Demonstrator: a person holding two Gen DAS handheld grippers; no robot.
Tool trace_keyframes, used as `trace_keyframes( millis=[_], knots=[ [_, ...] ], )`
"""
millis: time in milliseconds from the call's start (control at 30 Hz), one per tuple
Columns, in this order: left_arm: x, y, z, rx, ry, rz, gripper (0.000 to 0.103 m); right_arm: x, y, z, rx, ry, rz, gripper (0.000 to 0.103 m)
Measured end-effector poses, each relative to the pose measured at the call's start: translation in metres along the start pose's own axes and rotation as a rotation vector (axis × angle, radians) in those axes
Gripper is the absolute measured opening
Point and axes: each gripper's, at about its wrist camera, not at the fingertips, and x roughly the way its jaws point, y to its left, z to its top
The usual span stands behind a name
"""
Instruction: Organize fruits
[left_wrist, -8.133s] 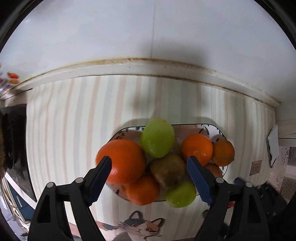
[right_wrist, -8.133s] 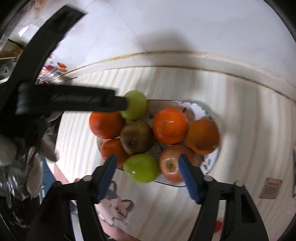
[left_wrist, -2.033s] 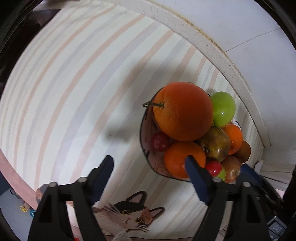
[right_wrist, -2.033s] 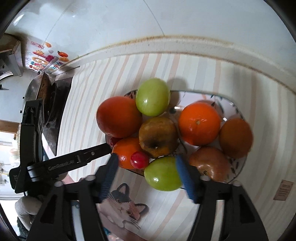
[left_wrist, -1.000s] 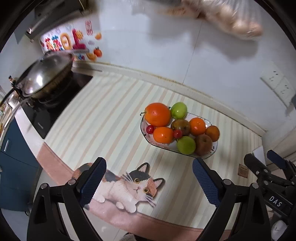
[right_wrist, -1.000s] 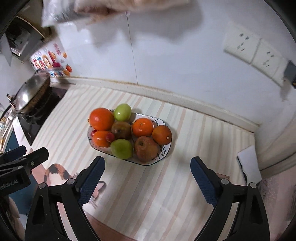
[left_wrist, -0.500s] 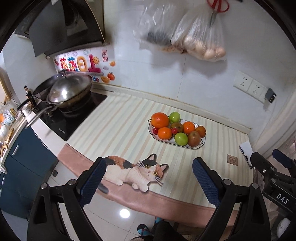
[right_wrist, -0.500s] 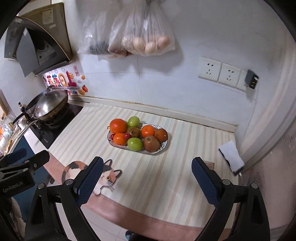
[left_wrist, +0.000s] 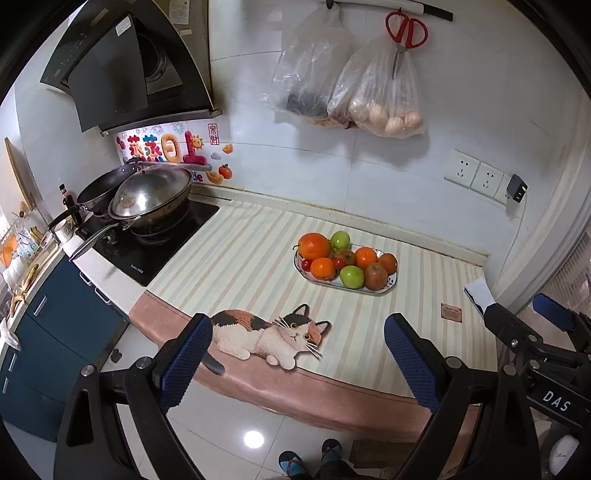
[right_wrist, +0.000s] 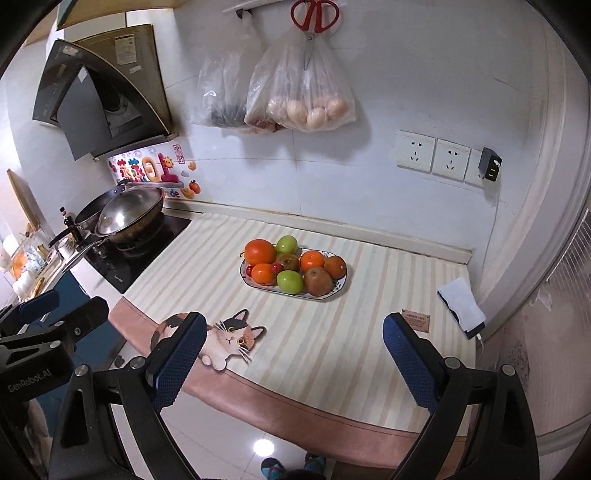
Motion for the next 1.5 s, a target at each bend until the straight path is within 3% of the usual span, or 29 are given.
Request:
trace_keyframes(
  millis=[267,433,1000,1500],
  knots=[
    [0.0,-0.006,-0.001,-0.001,-0.004,0.001,0.095,0.004,-0.009,0.003,0.004,0.005,0.009,0.099],
    [0.016,-0.012,0.007,0.001,-0.007,0.037,0.1,0.026,-0.022,0.015,0.006,0.001,0.008,0.099],
    [0.092,-0.024,0.031,-0.001,0.047,0.098,0.101,0.12,-0.037,0.045,-0.01,0.051,-0.024,0.1],
    [0.106,-0.026,0.038,-0.006,0.053,0.1,0.101,0.137,-0.04,0.047,-0.01,0.066,-0.03,0.1]
  ],
)
